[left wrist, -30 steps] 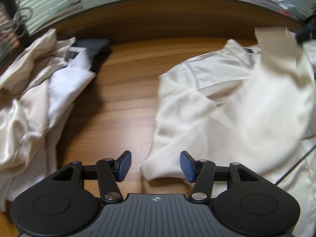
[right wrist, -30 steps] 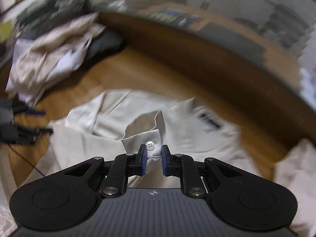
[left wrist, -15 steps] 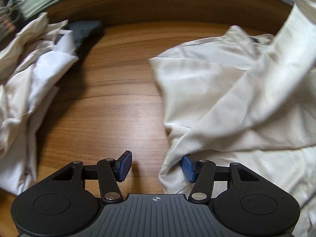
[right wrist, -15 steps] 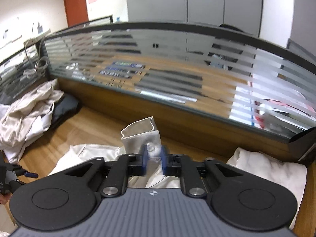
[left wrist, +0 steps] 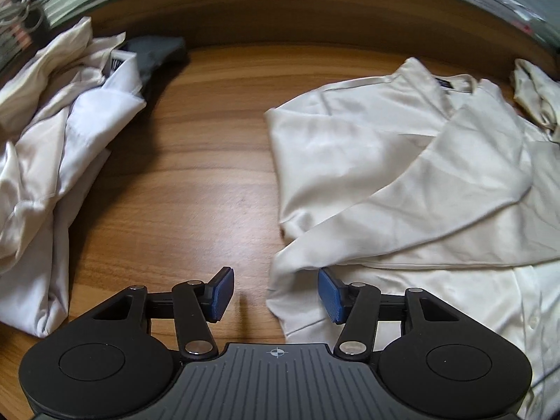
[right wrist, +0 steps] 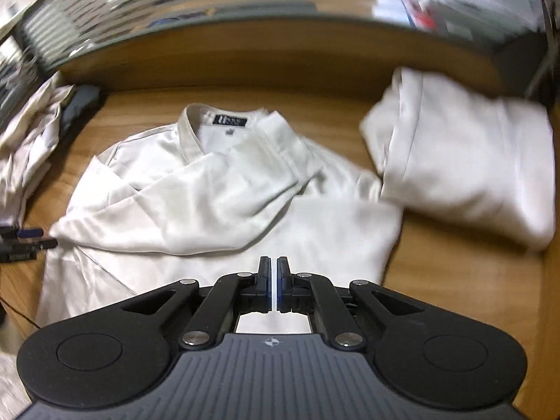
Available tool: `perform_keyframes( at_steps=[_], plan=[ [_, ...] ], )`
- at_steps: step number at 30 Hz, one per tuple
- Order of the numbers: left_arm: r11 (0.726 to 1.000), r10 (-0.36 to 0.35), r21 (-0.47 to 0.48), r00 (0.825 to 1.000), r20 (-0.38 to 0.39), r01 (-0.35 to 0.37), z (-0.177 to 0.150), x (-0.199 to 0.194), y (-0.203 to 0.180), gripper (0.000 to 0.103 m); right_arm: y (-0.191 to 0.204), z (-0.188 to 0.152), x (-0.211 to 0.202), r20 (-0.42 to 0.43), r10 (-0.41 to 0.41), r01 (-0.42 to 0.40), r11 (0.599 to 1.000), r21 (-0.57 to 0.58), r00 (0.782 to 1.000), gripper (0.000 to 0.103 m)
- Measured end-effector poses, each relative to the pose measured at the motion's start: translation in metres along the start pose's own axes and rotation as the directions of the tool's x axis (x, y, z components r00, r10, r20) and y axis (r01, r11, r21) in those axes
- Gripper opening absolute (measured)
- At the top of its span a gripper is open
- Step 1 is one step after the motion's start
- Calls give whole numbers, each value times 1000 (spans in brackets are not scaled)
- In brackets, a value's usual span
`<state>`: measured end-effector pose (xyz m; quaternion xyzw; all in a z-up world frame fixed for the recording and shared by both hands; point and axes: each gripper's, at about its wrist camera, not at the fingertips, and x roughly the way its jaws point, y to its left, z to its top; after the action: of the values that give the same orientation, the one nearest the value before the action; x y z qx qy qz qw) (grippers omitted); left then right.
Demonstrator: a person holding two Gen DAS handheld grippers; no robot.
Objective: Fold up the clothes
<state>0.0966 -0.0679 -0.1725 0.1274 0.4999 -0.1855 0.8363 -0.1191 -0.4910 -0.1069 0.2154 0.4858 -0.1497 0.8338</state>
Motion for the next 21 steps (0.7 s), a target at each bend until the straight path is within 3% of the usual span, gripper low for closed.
perform_keyframes(
  at_steps=[1, 3, 4, 12, 16, 21],
  plan=[
    [1000, -4, 4, 1000, 5, 4, 1, -2, -1, 56, 0, -1, 3, -4, 8, -8, 999, 31, 1000, 7],
    [1000, -15, 5, 1000, 11, 15, 4, -4, -2, 56, 4, 4, 10, 6, 22, -23, 997, 79, 1000, 28],
    [1000, -16, 5, 1000, 13, 16, 5, -4, -3, 56, 6, 9, 14, 12, 30, -31, 994, 102, 999, 32],
    [1000, -2, 3, 1000, -18, 2, 8, 2, -8, 56, 11, 76, 56, 40, 139, -145, 950, 277, 989, 35],
    [999, -22, -37, 999, -49, 20, 7, -1, -8, 56, 20, 118, 79, 10, 96, -97, 984, 151, 995, 42],
    [991, -75, -120, 994, -77, 66, 8, -8, -9, 56, 21, 161, 115, -83, 43, -42, 999, 12, 996, 42]
  ],
)
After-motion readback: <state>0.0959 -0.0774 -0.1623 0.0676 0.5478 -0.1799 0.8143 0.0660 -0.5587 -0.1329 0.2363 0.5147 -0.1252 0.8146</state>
